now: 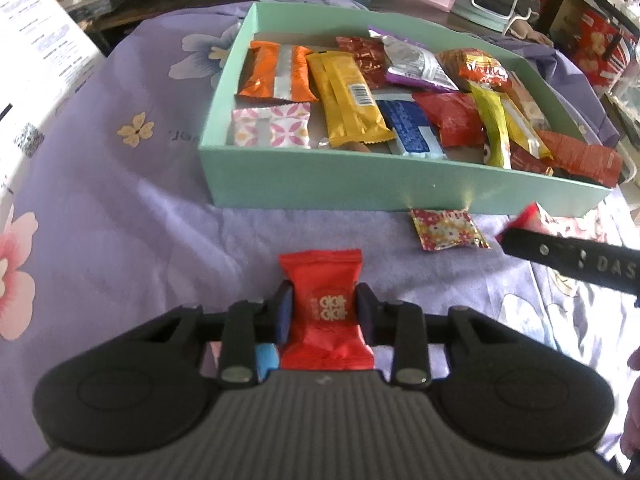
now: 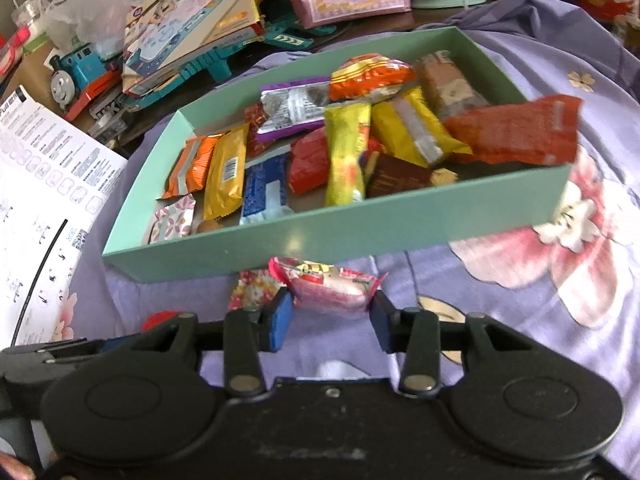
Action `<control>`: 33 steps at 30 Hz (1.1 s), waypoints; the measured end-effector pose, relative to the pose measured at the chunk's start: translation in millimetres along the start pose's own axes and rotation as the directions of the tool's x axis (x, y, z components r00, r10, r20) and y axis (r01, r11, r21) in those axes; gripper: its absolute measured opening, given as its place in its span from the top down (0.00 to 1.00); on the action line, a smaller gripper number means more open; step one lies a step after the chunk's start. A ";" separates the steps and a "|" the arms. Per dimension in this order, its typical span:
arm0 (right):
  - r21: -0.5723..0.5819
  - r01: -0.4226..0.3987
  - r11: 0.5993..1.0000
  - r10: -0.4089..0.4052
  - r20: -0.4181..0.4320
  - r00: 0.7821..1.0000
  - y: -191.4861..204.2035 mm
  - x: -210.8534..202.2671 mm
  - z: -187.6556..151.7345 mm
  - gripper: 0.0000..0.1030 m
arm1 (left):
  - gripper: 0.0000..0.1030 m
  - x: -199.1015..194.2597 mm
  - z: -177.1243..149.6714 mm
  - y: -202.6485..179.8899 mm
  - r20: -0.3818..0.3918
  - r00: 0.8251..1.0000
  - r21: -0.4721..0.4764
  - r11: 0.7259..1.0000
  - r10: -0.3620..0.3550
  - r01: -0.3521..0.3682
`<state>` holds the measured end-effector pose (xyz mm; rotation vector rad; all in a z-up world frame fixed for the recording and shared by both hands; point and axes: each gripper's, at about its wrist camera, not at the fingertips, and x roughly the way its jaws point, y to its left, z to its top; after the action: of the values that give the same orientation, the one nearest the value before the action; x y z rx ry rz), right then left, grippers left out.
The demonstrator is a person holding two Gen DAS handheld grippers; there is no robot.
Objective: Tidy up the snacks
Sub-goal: 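Carry the red candy and pink candy into the green box and release both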
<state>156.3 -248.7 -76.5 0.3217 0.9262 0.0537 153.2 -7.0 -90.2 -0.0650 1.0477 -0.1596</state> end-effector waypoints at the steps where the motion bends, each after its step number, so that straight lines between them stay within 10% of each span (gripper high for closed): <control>1: 0.008 0.001 1.000 -0.001 0.000 1.000 -3.5 -4.0 -2.1 0.60 | 0.69 -2.4 -1.6 0.6 0.001 1.000 -0.002 1.000 -0.002 0.002; 18: 0.018 -0.085 0.996 0.082 0.137 0.987 6.4 -62.3 42.4 0.60 | 0.69 -70.5 54.4 -3.0 0.193 0.980 0.014 0.999 -0.039 0.037; 33: 0.056 -0.100 0.993 0.096 0.075 0.993 16.2 -15.8 81.9 0.60 | 0.69 -14.0 124.2 -5.7 0.151 0.988 0.007 1.000 -0.026 0.025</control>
<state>213.1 -256.7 -13.9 0.4220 0.8411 0.1045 253.4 -13.2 -15.5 -0.0847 0.8953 -0.1783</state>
